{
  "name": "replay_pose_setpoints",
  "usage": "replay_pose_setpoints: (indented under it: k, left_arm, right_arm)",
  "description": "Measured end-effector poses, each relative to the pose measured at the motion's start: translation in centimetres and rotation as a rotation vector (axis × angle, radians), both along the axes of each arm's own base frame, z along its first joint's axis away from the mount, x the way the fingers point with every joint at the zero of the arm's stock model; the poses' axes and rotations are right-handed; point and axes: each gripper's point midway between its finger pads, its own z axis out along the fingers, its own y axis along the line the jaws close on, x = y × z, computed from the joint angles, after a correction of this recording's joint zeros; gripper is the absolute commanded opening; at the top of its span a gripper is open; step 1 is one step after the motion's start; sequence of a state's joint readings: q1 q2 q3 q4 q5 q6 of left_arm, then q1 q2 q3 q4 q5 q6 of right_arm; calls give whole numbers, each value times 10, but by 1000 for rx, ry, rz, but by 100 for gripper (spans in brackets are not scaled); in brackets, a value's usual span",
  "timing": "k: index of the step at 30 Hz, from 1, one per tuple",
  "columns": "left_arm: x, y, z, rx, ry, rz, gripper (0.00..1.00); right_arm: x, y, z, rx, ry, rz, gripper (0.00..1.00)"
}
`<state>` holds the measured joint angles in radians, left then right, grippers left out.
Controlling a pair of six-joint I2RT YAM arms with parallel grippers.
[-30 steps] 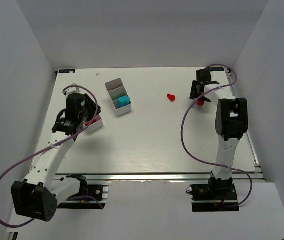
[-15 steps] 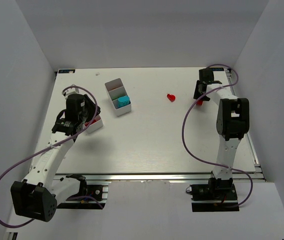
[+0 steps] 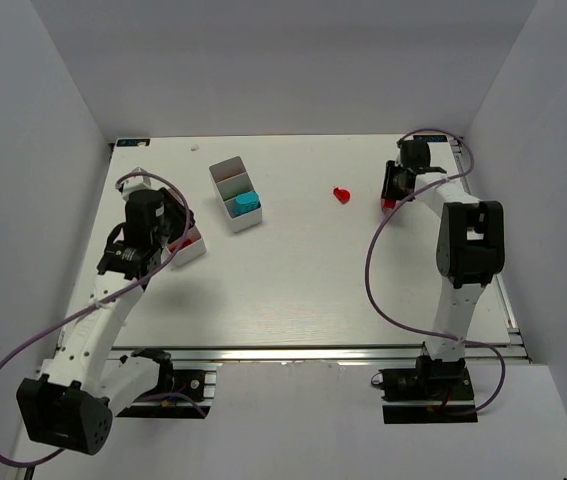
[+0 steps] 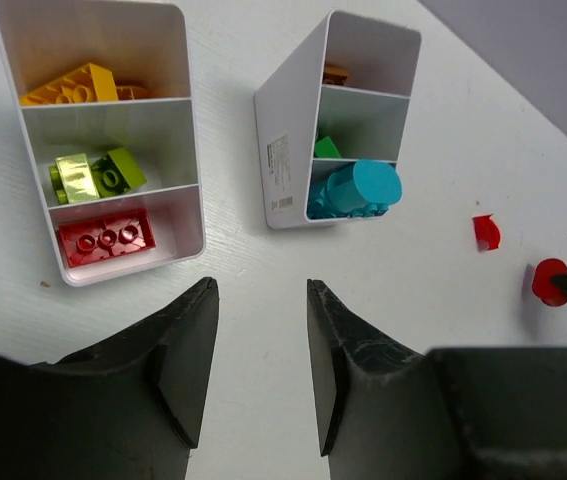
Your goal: Sort the legos into containers by color
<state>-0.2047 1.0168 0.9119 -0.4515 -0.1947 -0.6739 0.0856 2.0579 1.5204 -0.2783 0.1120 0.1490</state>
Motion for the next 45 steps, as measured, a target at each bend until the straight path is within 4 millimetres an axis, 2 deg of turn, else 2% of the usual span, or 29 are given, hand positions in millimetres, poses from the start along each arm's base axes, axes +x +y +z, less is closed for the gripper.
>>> replay_pose_setpoints:
  k: [3, 6, 8, 11, 15, 17, 20, 23, 25, 27, 33, 37, 42, 45]
  left_arm:
    - [-5, 6, 19, 2, -62, 20, 53]
    - [-13, 12, 39, -2, -132, 43, 53]
    - [-17, 15, 49, -4, -164, 55, 54]
    - [-20, 18, 54, -2, -178, 66, 55]
    - [-22, 22, 54, 16, -165, 80, 58]
    - [-24, 25, 58, 29, -166, 88, 65]
    - [-26, 29, 71, 47, -187, 98, 78]
    - [-31, 34, 84, 57, -218, 113, 87]
    - [-36, 37, 90, 62, -237, 124, 96]
    - [-42, 41, 97, 68, -256, 134, 98]
    - [-51, 50, 101, 95, -253, 163, 98]
    - [-55, 55, 101, 117, -239, 179, 98]
    - [-59, 58, 99, 132, -224, 188, 98]
    - [-61, 60, 98, 144, -213, 187, 98]
  right_arm:
    - [-6, 23, 24, 55, -74, 129, 0]
    - [-7, 61, 65, 96, -202, 325, 0]
    - [-13, 99, 95, 128, -293, 494, 0]
    - [-32, 159, 125, 173, -390, 764, 0]
    - [-74, 238, 146, 218, -470, 1143, 0]
    - [-99, 274, 154, 226, -519, 1335, 0]
    - [-131, 319, 163, 217, -596, 1580, 0]
    - [-151, 356, 170, 199, -670, 1753, 0]
    - [-158, 375, 171, 180, -713, 1835, 0]
    - [-161, 389, 169, 155, -744, 1887, 0]
    - [-169, 421, 151, 113, -792, 1988, 0]
    - [-183, 442, 142, 120, -813, 2039, 0]
    - [-210, 477, 149, 128, -910, 2093, 0]
    - [-219, 501, 150, 125, -976, 2089, 0]
